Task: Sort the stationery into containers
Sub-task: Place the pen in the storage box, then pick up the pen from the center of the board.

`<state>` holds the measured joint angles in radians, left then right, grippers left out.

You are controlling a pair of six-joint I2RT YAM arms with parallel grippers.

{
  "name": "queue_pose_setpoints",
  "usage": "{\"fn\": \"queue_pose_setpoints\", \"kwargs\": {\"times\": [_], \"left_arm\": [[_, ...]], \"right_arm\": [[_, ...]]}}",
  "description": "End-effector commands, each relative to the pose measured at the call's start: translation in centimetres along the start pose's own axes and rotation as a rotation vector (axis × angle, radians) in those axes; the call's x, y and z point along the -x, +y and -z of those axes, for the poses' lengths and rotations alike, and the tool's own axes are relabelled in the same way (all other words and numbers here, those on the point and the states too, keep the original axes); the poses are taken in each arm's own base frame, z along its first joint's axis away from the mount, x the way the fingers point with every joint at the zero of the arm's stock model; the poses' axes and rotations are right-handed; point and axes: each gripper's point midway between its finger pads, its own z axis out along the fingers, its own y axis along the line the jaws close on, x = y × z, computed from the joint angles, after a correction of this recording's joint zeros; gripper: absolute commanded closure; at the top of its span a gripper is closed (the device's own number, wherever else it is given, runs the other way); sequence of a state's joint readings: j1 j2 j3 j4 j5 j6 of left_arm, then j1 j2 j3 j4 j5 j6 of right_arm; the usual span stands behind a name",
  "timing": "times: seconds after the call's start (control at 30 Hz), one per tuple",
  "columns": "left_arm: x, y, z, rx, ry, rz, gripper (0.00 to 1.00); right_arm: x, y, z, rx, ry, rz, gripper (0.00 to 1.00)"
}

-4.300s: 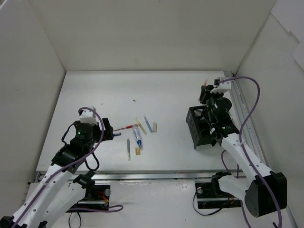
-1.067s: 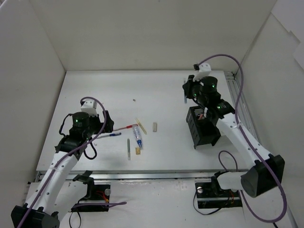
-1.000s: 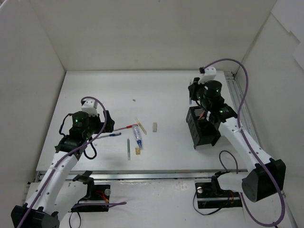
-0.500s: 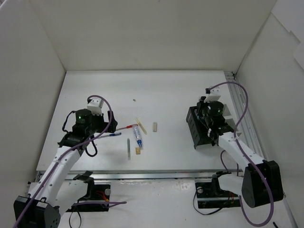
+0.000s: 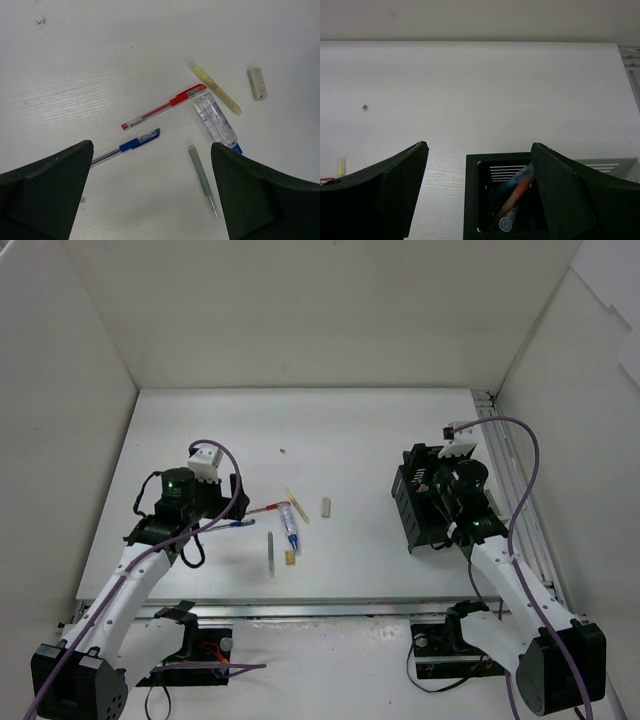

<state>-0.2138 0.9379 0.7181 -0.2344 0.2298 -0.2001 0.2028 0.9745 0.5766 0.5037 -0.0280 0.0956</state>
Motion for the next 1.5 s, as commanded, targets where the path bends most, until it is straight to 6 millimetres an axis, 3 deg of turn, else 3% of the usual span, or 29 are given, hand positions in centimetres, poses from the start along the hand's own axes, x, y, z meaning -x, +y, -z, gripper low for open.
{"fn": "queue_pose_setpoints", "kwargs": {"times": [0.0,0.07,0.17,0.23,0.27,0.33,0.37,0.43,0.47,0.53,0.67,0.9,1.0,1.2,1.47], "left_arm": [[3.4,-1.1,0.7,-0.055,-0.096,-0.044,0.00],[2.6,-1.2,0.2,-0.076,-0.066,-0.083,0.00],[0.9,-1.0,-0.9,-0.087,0.012,-0.087,0.00],[-0.3,-0.2,-1.8,-0.048,0.076,-0.058,0.00],[-0.5,0.3,-2.1,-0.017,0.098,-0.038,0.00],[-1.7,1.4,-2.7,0.030,0.152,-0.006,0.00],[-2.0,1.7,-2.9,0.036,0.158,0.006,0.00],[-3.6,1.5,-3.9,0.011,0.186,0.026,0.00],[-4.2,1.0,-4.1,-0.019,0.198,0.037,0.00],[-5.4,1.4,-4.9,-0.018,0.212,0.056,0.00],[-5.6,1.3,-5.8,-0.036,0.242,0.046,0.00],[-7.6,1.6,-8.3,-0.050,0.417,0.066,0.00],[-9.4,1.6,-8.5,-0.048,0.496,0.103,0.00],[-10.6,0.1,-7.1,-0.037,0.508,0.146,0.00],[-12.3,-0.4,-5.7,0.071,0.560,0.170,0.00]], "right_arm": [[4.5,3.1,0.2,0.131,-0.049,0.022,0.16],[4.2,4.3,0.0,0.183,-0.013,0.053,0.02],[5.8,6.7,-0.4,0.268,-0.016,0.086,0.02],[5.7,7.1,-1.3,0.284,-0.004,0.095,0.02],[6.9,7.4,-1.6,0.297,-0.019,0.094,0.02],[6.3,7.9,-2.6,0.324,0.014,0.127,0.02],[6.9,8.5,-2.7,0.356,0.012,0.145,0.02],[6.4,9.0,-3.6,0.381,0.037,0.156,0.02],[7.1,9.4,-3.9,0.400,0.024,0.167,0.02],[7.3,9.7,-4.4,0.419,0.025,0.171,0.02],[7.0,10.3,-4.5,0.461,0.028,0.204,0.02],[6.4,9.5,-4.4,0.436,0.036,0.213,0.02],[6.6,9.1,-4.1,0.426,0.024,0.210,0.02],[6.9,8.6,-3.9,0.414,0.008,0.201,0.02],[7.3,8.7,-3.9,0.416,-0.002,0.179,0.02]]}}
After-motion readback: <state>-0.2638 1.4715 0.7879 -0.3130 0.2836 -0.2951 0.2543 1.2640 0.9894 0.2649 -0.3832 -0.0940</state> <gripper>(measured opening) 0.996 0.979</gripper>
